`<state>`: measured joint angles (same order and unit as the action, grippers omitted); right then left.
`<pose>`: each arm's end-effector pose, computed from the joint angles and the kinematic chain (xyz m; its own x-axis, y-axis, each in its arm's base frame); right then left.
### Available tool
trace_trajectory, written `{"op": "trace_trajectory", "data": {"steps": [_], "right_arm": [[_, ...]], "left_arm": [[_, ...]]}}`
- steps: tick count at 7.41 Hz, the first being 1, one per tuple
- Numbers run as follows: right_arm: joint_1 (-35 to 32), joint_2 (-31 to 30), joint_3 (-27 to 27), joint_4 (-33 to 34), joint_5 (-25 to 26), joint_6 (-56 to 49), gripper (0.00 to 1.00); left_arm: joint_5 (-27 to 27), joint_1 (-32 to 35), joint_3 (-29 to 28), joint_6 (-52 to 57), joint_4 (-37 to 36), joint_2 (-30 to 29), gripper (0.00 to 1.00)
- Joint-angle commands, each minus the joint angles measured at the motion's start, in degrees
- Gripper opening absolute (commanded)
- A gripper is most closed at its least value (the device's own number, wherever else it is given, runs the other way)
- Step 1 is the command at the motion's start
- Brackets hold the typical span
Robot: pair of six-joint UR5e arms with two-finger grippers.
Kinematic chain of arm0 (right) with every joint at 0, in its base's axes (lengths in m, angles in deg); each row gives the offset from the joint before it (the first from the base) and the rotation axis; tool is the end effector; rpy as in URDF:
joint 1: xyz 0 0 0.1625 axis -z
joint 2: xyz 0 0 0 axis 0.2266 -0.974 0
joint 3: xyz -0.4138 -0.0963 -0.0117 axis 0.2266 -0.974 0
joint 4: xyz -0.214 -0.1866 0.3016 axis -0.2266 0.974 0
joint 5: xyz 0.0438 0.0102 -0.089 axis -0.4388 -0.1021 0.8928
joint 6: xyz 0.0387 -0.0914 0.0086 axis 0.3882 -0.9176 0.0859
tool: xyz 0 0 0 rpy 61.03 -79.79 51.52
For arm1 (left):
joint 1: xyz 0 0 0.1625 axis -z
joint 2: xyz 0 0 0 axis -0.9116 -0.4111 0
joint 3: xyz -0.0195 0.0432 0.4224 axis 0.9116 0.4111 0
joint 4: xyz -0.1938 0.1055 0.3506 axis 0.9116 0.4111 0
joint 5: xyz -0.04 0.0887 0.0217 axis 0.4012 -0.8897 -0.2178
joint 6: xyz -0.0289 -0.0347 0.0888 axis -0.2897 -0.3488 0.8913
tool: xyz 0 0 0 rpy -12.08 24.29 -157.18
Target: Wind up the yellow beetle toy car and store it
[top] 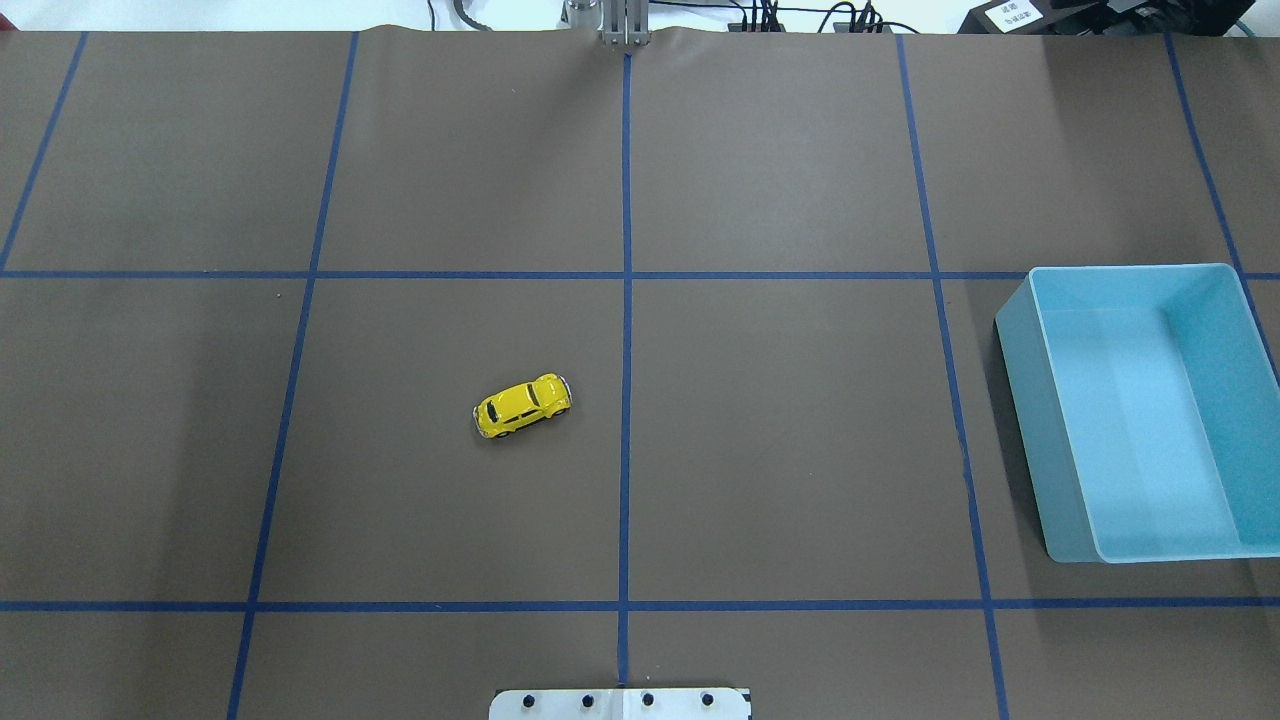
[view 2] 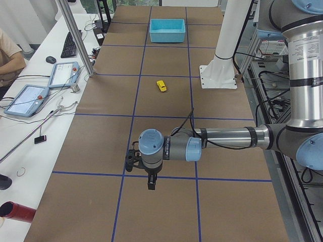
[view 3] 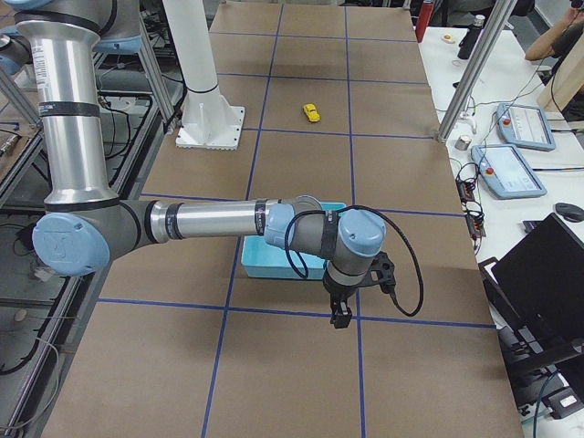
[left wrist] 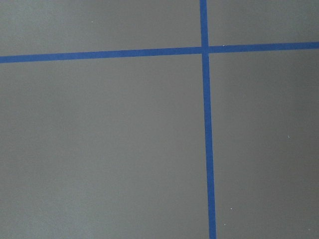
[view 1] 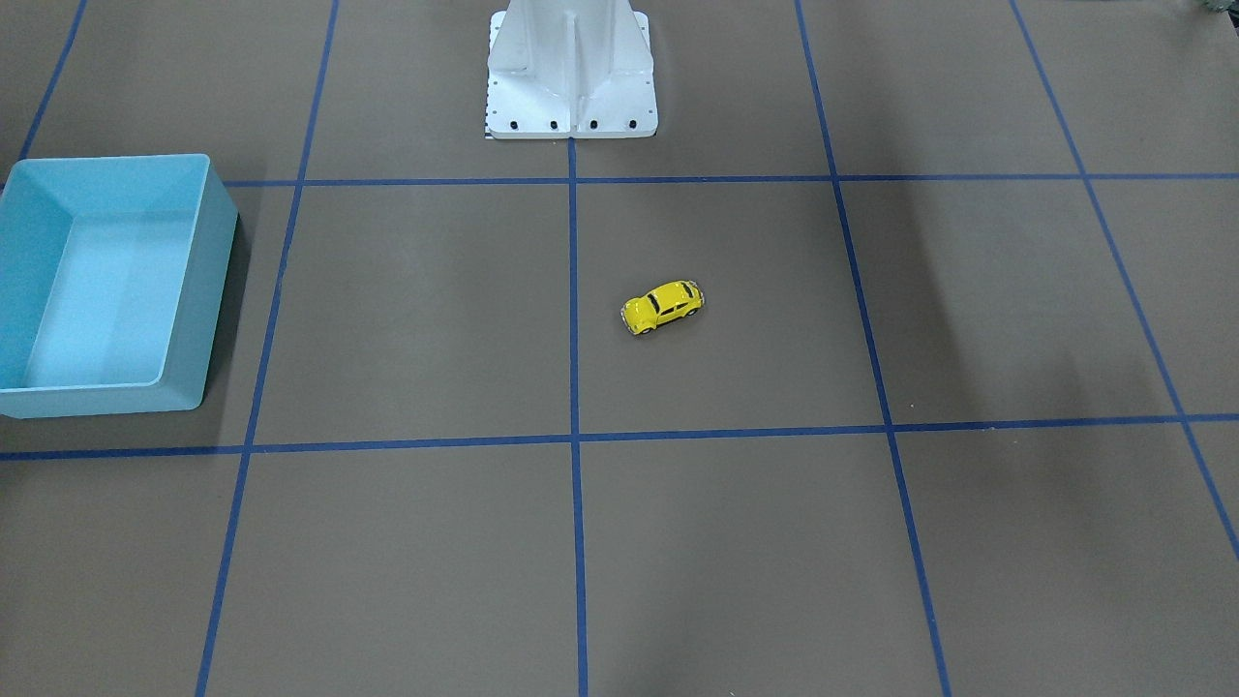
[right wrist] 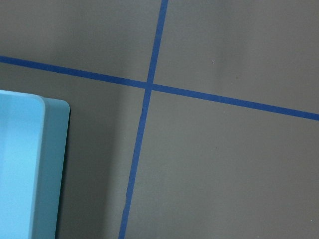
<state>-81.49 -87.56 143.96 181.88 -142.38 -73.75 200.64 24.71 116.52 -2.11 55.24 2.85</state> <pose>0.1078 -0.4999 0.6335 0.7250 -0.1707 0.6672 0.1668 0.9835 0.0704 -0.0665 -0.4244 0.6705 0.7110 0.0431 -0.7018 -0.0140 0.9988 0.0472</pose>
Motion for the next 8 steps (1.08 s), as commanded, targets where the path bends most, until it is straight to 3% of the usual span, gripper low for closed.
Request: {"op": "trace_trajectory", "data": {"steps": [1,5,8], "right_arm": [[-0.7,0.5,0.5,0.0,-0.1,0.3,1.0],[-2.6,0.4,0.6,0.4,-0.6,0.3,1.0],[-4.3,0.0,0.5,0.5,-0.8,0.4,1.0]], "left_arm": [[0.0,0.0,0.1,-0.1,-0.1,0.1,1.0],[0.4,-0.2,2.1,-0.1,-0.2,-0.3,1.0],[0.3,-5.8,6.7,-0.2,-0.2,-0.6,1.0]]}}
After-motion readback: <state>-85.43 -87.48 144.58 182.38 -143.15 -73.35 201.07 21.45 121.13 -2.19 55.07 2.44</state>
